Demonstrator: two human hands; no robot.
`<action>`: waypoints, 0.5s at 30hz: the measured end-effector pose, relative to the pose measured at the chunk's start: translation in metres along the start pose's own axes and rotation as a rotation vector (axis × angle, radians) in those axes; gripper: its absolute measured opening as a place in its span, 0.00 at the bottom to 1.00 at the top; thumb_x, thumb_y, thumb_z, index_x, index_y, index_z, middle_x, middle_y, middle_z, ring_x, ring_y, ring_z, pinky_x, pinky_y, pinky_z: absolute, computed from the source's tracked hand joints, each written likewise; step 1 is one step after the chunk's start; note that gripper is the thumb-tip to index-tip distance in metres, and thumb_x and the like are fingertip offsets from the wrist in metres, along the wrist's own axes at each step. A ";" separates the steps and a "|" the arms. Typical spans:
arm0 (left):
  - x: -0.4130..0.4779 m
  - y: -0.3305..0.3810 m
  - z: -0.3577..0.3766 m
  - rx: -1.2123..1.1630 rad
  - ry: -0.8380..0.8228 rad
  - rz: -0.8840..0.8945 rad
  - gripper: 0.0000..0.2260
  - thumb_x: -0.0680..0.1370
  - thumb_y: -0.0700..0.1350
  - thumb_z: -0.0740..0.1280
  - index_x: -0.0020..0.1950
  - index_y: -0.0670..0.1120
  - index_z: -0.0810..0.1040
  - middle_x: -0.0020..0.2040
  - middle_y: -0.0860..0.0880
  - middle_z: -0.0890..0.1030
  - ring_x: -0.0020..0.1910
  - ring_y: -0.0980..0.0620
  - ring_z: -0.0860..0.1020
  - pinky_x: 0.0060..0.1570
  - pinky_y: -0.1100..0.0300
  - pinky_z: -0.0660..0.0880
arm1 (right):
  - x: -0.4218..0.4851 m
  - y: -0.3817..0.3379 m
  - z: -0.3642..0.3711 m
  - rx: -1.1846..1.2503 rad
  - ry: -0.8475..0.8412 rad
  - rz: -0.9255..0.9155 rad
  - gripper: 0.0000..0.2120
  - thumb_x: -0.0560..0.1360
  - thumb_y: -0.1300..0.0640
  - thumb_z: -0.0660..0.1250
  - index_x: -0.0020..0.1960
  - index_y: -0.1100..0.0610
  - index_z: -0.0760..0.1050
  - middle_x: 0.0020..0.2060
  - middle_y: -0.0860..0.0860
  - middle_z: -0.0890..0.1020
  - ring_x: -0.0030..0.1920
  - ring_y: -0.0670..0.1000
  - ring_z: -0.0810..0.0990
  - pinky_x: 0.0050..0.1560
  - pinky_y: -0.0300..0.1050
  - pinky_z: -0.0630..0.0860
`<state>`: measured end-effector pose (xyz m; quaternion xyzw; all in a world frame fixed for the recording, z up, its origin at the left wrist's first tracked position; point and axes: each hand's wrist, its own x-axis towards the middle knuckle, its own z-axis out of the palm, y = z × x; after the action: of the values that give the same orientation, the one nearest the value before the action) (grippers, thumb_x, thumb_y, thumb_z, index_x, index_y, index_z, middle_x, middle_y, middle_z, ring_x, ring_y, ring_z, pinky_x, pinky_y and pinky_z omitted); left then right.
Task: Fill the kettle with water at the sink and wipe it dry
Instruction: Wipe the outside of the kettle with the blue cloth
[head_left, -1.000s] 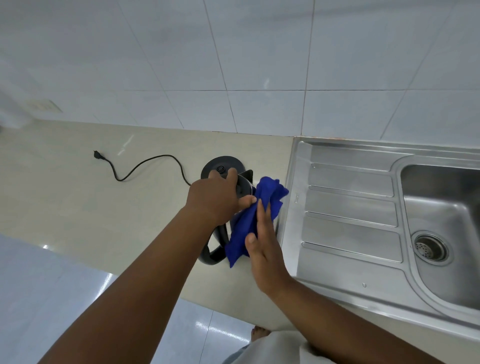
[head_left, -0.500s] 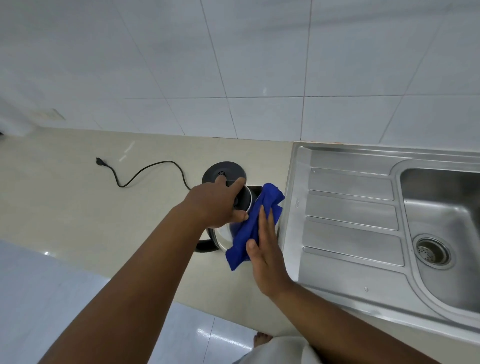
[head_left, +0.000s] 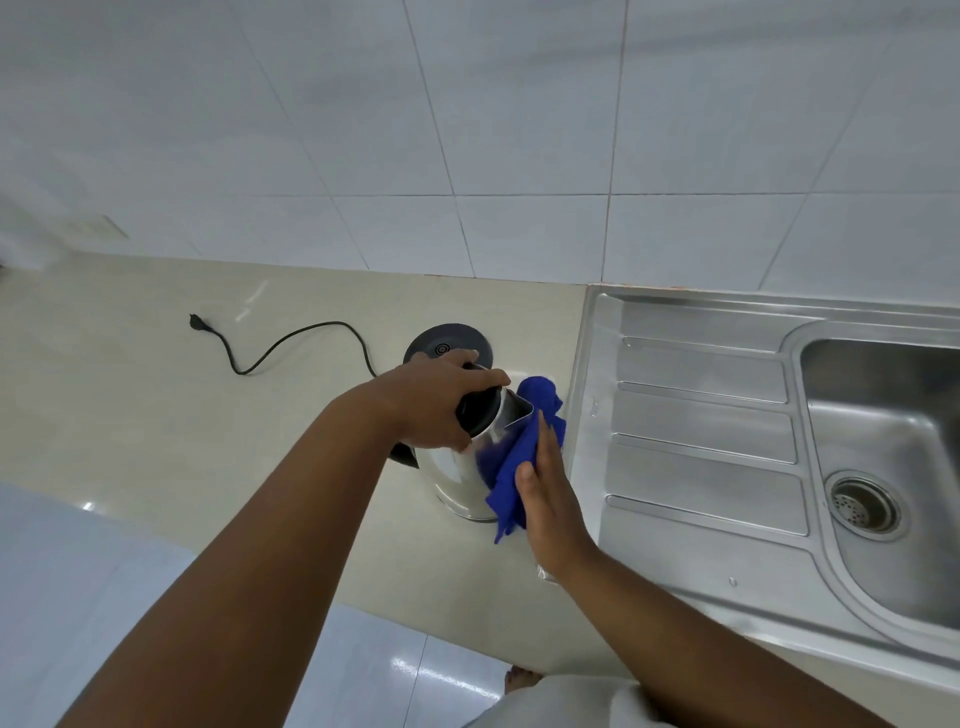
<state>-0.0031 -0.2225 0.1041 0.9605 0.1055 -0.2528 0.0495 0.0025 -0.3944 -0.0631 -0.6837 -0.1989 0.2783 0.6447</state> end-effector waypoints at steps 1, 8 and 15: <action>-0.001 -0.002 0.000 0.006 0.002 0.004 0.39 0.71 0.50 0.74 0.75 0.69 0.57 0.81 0.54 0.53 0.74 0.37 0.62 0.67 0.43 0.71 | 0.003 0.005 -0.003 0.031 -0.021 0.038 0.40 0.74 0.25 0.54 0.81 0.39 0.50 0.80 0.42 0.60 0.79 0.47 0.61 0.78 0.58 0.61; -0.001 -0.004 -0.003 -0.012 -0.008 0.020 0.39 0.72 0.47 0.74 0.74 0.70 0.59 0.82 0.56 0.50 0.71 0.37 0.62 0.66 0.44 0.71 | 0.011 -0.029 -0.009 0.286 -0.043 0.043 0.51 0.65 0.19 0.58 0.80 0.46 0.59 0.75 0.51 0.70 0.69 0.47 0.76 0.65 0.45 0.76; 0.001 -0.006 0.007 -0.018 -0.019 0.019 0.40 0.72 0.47 0.72 0.75 0.70 0.54 0.82 0.56 0.45 0.74 0.34 0.59 0.71 0.40 0.64 | 0.019 -0.017 -0.011 0.145 -0.033 0.081 0.38 0.70 0.22 0.56 0.77 0.36 0.60 0.74 0.51 0.71 0.72 0.57 0.72 0.72 0.61 0.71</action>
<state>-0.0070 -0.2172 0.0976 0.9585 0.0984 -0.2603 0.0615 0.0254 -0.3890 -0.0483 -0.6379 -0.1609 0.3291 0.6774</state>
